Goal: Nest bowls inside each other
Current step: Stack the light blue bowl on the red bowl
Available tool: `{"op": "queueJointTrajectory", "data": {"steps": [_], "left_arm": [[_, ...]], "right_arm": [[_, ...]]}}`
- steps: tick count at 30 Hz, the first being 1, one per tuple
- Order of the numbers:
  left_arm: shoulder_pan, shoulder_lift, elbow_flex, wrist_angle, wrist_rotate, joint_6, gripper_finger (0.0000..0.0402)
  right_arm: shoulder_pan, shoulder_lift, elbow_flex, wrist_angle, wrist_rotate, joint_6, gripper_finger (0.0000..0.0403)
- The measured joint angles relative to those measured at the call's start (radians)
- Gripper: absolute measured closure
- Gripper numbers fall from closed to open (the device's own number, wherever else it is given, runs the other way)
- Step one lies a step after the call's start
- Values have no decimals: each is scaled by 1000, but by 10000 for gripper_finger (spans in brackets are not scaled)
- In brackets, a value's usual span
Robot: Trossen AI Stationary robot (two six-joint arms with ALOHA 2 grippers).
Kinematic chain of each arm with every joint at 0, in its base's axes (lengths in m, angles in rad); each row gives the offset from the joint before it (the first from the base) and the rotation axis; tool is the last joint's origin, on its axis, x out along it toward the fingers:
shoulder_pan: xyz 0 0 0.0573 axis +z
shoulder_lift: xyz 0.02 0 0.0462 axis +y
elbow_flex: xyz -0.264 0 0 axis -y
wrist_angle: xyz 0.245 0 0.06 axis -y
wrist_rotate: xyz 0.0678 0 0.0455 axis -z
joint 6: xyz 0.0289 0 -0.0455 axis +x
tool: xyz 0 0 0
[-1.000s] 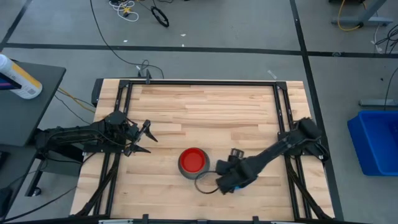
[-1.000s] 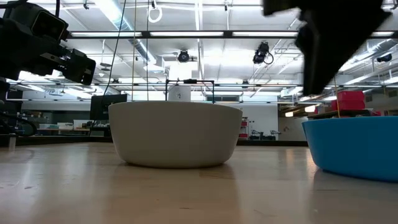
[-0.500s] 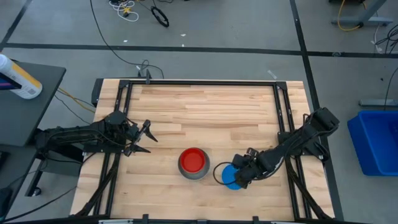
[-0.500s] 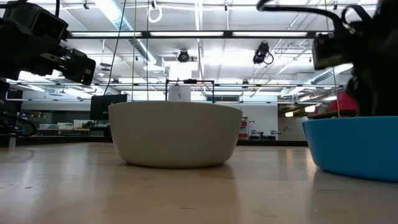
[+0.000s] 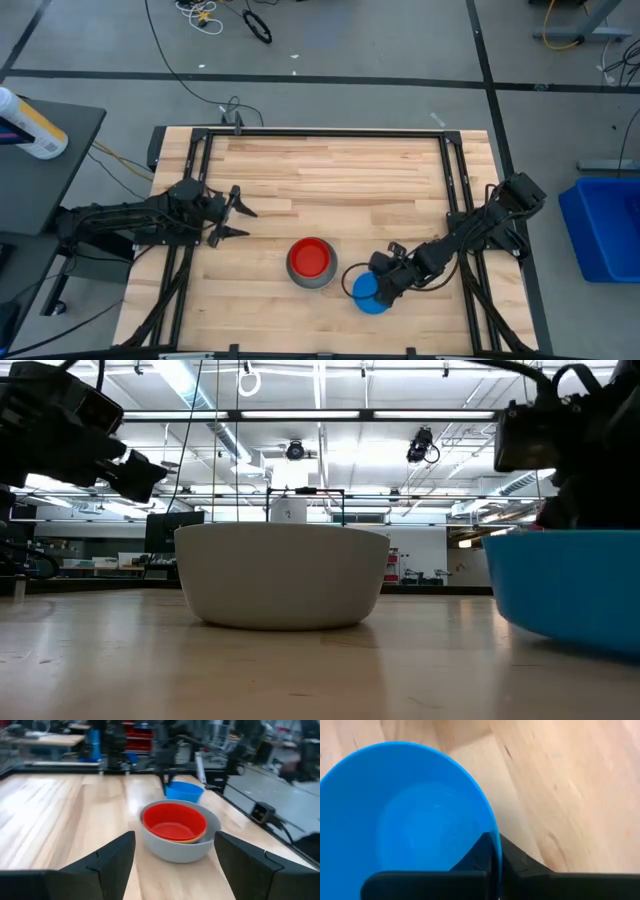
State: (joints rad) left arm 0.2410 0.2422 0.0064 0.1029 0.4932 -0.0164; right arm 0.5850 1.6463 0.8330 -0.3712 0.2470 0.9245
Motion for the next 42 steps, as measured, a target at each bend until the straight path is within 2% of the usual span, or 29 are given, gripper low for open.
{"op": "queueJointTrajectory", "data": {"steps": [7,13,17,21,26,33,42], "left_arm": [[0,0,0,-7,13,-27,124],[0,0,0,-7,18,-16,124],[0,0,0,-7,22,-17,124],[0,0,0,-7,22,-15,124],[0,0,0,-7,24,-13,124],[0,0,0,-8,24,-3,124],[0,0,0,-8,23,-1,124]], "right_arm": [[-34,0,80,-1,71,-161,398],[-129,0,208,3,101,-368,400],[-223,0,295,27,90,-505,401],[-329,6,333,111,20,-589,401],[-429,73,335,175,-107,-602,401],[-454,188,365,181,-225,-548,401],[-438,344,631,-110,-276,-544,402]]}}
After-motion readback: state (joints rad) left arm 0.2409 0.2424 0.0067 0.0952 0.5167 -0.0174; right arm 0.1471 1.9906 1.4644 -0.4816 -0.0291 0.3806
